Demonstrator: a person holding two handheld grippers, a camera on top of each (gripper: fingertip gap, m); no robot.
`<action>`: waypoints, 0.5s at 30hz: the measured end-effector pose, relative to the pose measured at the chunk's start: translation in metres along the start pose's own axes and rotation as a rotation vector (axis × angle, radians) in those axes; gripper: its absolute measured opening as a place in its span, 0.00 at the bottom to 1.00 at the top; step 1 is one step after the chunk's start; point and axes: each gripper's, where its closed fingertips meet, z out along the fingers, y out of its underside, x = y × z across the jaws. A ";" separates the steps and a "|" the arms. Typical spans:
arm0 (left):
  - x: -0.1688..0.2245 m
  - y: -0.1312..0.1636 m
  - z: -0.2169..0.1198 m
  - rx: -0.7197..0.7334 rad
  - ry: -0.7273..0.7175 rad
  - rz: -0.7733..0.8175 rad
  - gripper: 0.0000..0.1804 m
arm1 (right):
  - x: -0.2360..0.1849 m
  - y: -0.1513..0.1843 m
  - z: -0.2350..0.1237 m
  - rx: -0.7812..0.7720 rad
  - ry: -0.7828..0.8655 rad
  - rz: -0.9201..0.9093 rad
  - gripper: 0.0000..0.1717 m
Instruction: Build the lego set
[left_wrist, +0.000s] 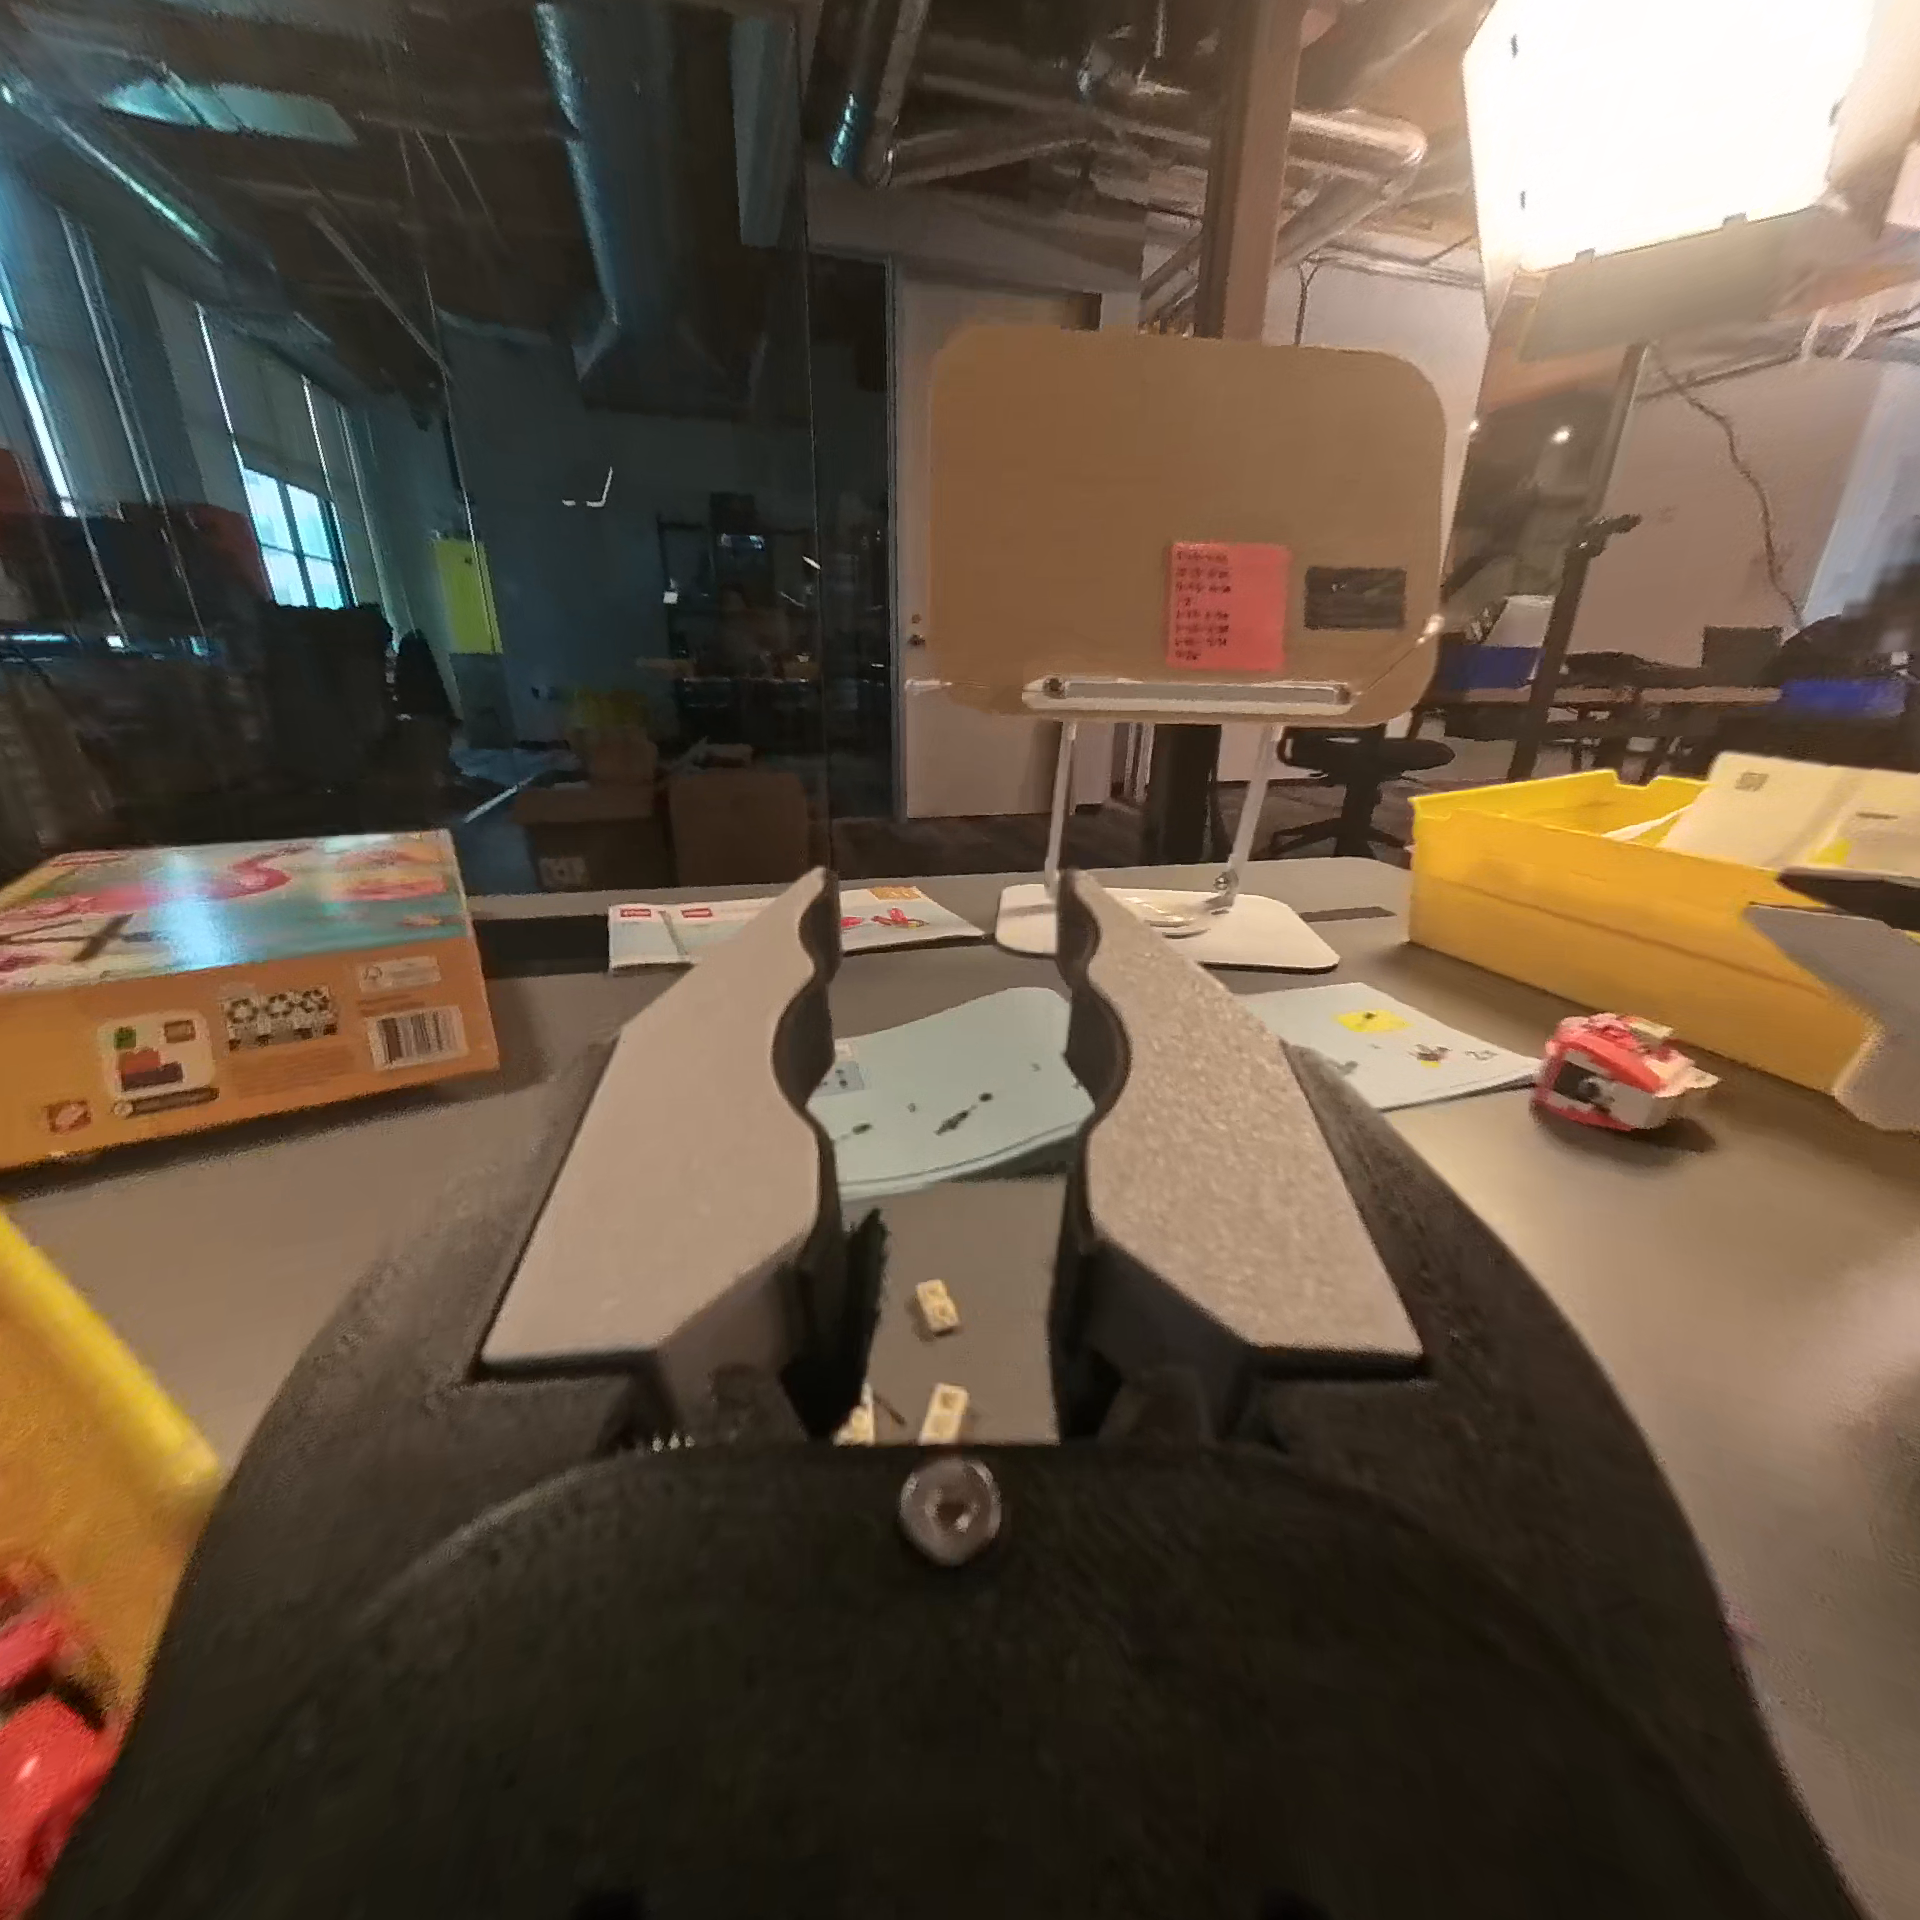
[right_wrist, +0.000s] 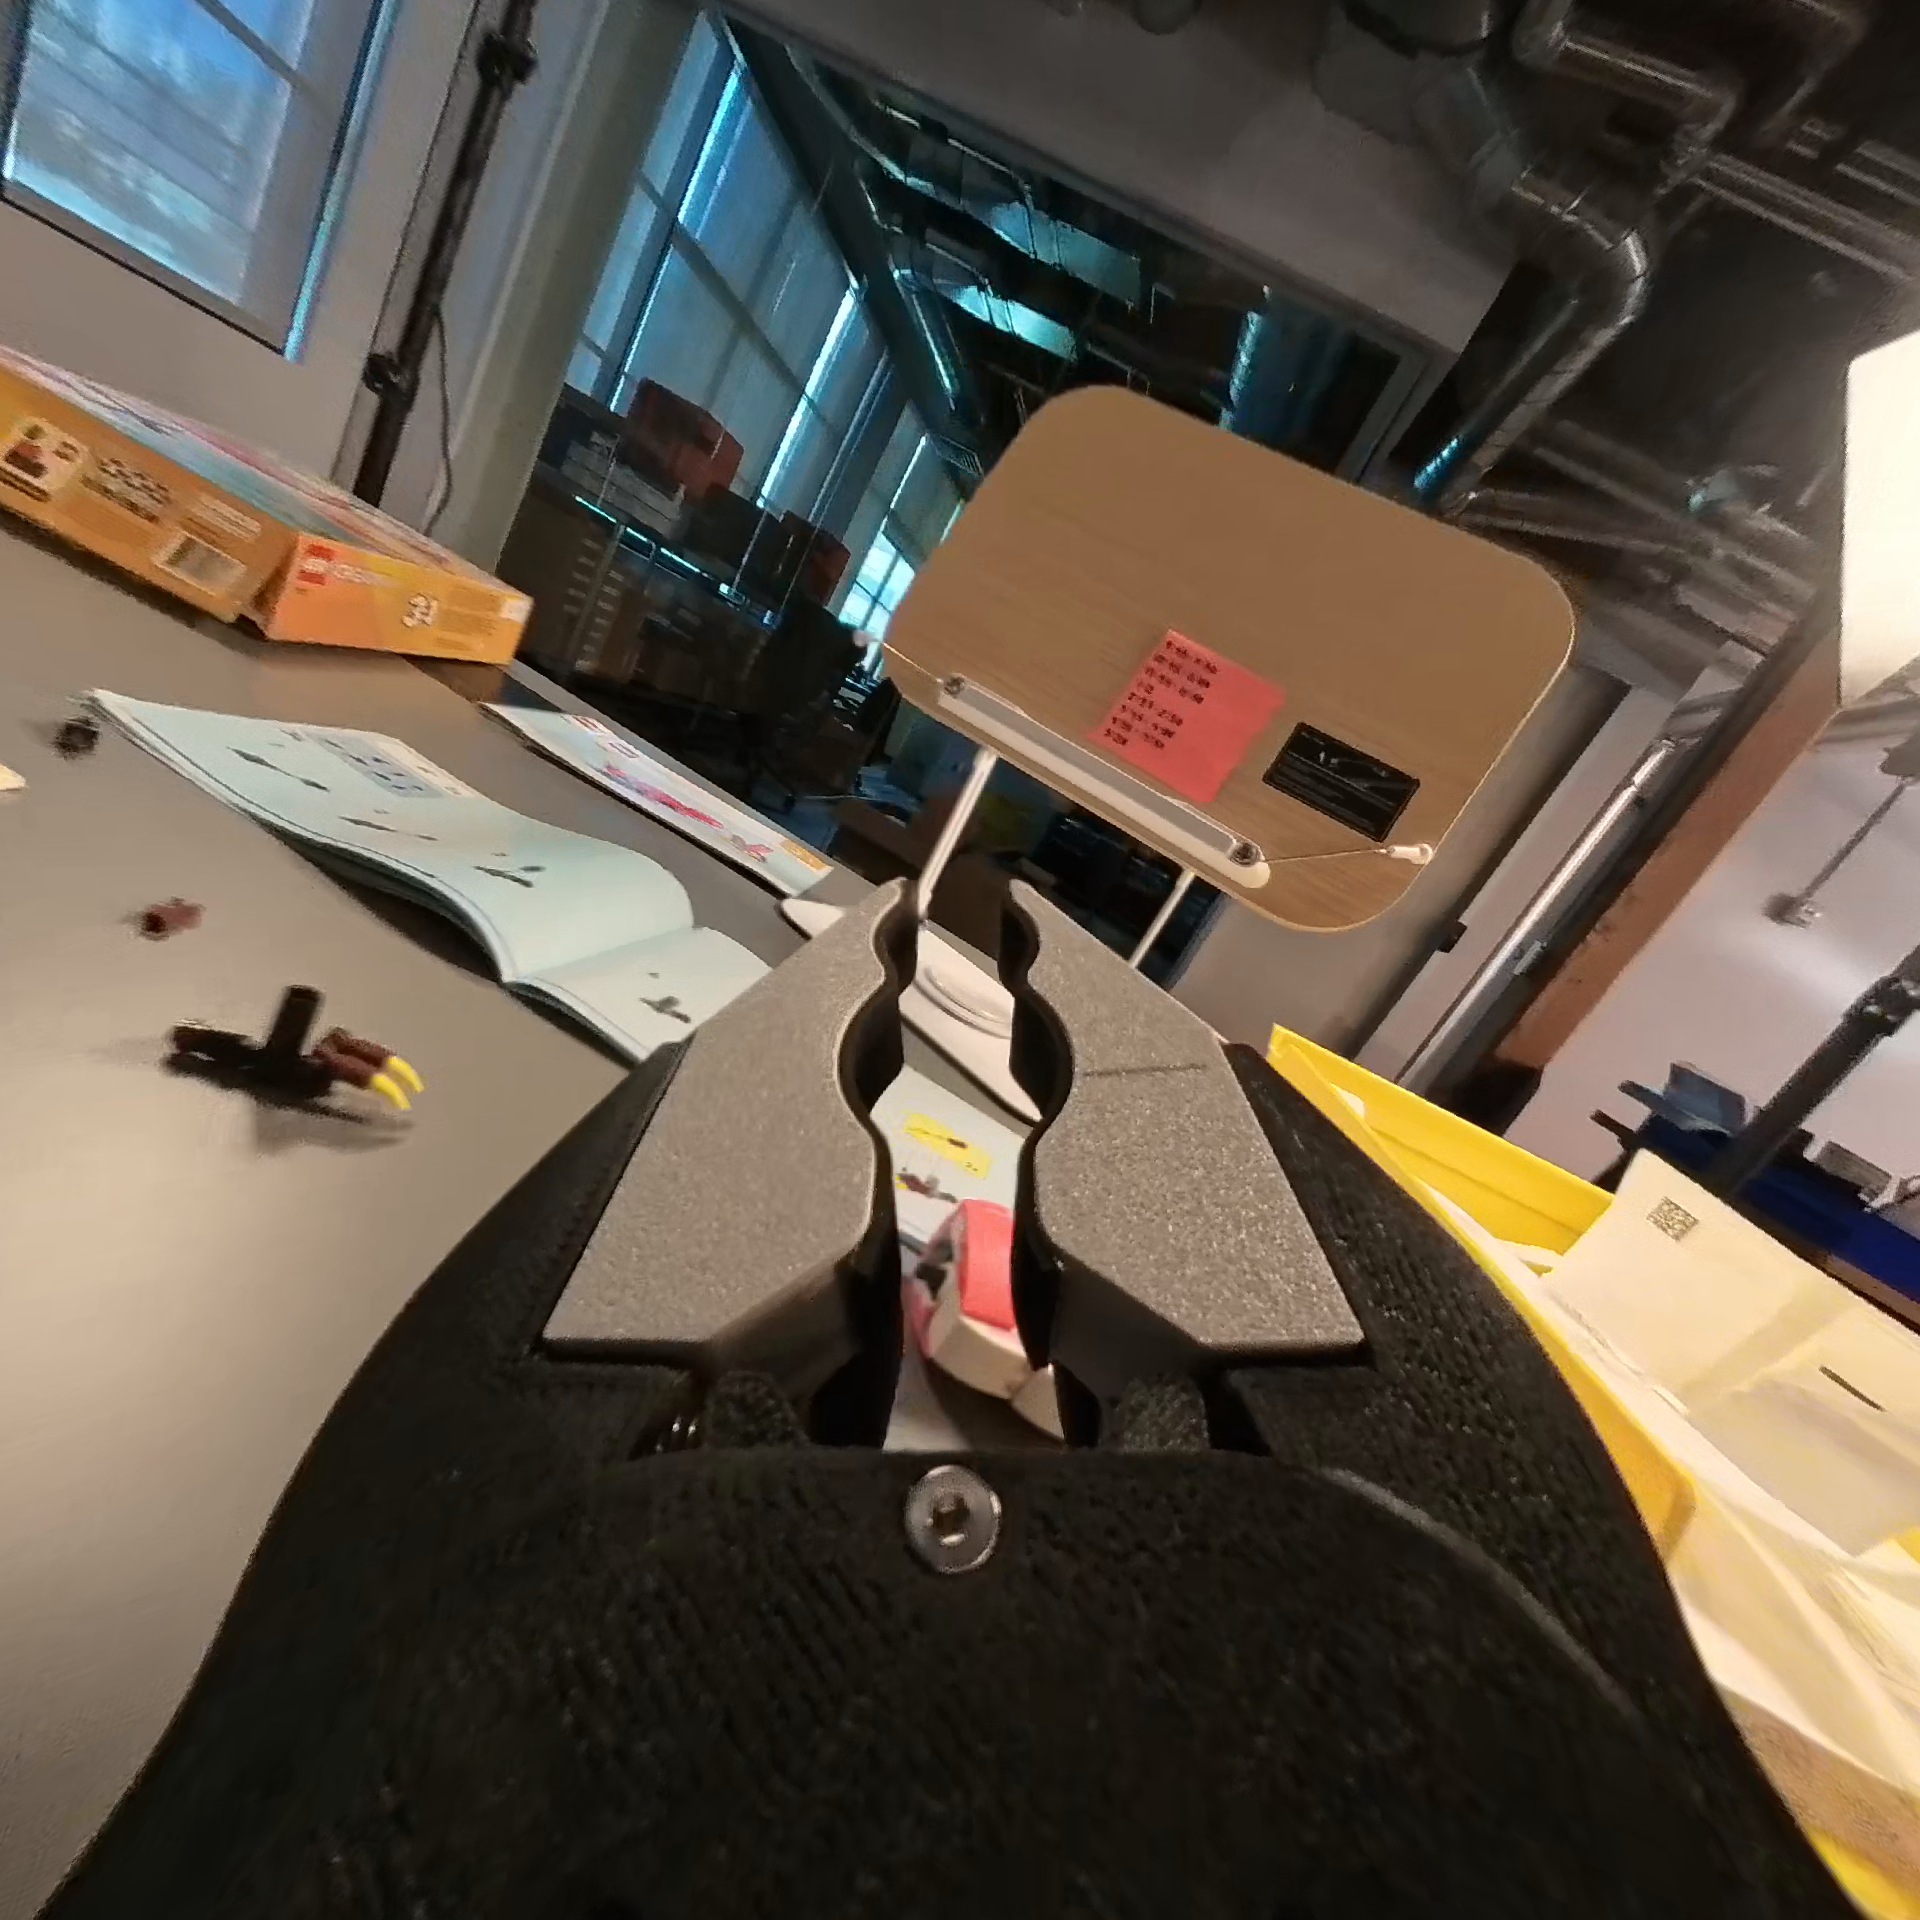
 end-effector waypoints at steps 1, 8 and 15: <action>0.003 -0.001 -0.007 -0.014 -0.008 0.006 0.23 | -0.005 -0.004 -0.004 0.004 -0.005 -0.008 0.07; -0.004 -0.006 -0.069 -0.136 -0.102 -0.002 0.30 | -0.055 -0.051 -0.029 0.041 -0.144 0.185 0.15; -0.019 0.003 -0.087 -0.414 -0.147 0.027 0.51 | -0.155 -0.155 -0.040 0.031 -0.659 0.369 0.26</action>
